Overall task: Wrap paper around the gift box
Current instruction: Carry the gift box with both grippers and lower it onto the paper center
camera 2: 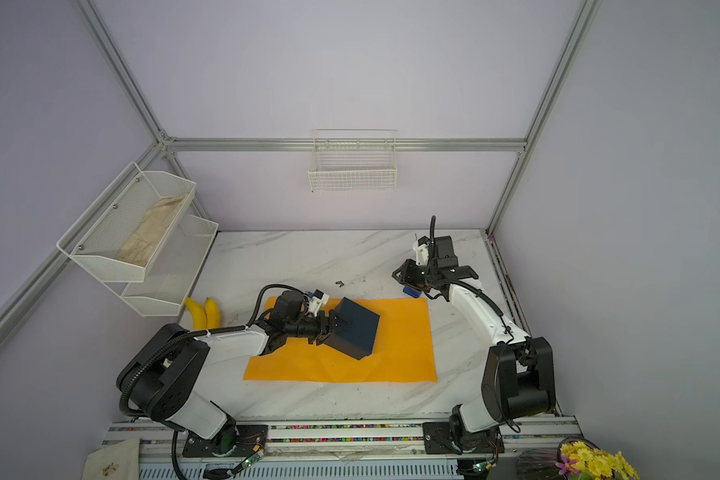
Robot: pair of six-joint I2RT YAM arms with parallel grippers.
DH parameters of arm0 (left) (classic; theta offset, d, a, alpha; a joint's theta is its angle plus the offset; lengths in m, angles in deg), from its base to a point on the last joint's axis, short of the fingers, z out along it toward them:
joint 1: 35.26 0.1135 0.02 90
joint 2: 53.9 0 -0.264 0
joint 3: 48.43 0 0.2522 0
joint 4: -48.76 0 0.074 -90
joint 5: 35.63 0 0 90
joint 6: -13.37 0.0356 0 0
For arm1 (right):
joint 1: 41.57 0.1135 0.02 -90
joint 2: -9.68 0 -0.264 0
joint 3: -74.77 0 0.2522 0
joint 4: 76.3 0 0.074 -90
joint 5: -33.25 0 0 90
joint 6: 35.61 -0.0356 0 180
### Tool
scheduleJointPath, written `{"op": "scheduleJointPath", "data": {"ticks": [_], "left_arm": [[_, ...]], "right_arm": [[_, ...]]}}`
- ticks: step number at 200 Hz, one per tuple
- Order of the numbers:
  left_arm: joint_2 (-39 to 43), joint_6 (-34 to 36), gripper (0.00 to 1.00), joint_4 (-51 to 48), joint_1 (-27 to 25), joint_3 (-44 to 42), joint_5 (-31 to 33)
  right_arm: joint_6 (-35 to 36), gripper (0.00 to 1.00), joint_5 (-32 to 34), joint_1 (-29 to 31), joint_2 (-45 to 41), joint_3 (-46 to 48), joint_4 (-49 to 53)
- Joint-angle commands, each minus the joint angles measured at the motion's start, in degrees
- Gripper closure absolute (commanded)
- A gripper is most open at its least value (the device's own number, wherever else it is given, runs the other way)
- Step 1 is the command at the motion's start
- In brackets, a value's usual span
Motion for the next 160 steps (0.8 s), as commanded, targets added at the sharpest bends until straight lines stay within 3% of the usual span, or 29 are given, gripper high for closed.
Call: {"op": "scheduleJointPath", "data": {"ticks": [1,20,49,109,160], "left_arm": [[1.62,-1.91,0.18,6.88,-0.21,-2.64,2.94],[2.05,-1.11,0.10,6.03,-0.20,-3.11,4.35],[4.69,3.90,0.00,-4.73,-0.19,-1.28,8.18],[6.19,18.41,0.00,-35.58,0.05,10.30,14.55],[11.14,19.20,0.00,-38.18,0.74,13.39,12.41]], "right_arm": [[-0.15,0.71,0.86,0.99,-1.04,1.52,-0.18],[-0.73,0.71,1.28,2.13,-0.97,1.85,-0.72],[-1.58,0.68,2.92,4.80,-0.91,1.80,-0.20],[-4.53,0.47,7.12,10.58,-3.43,5.80,1.31],[-8.59,0.33,5.22,14.67,-8.46,14.00,2.99]]}}
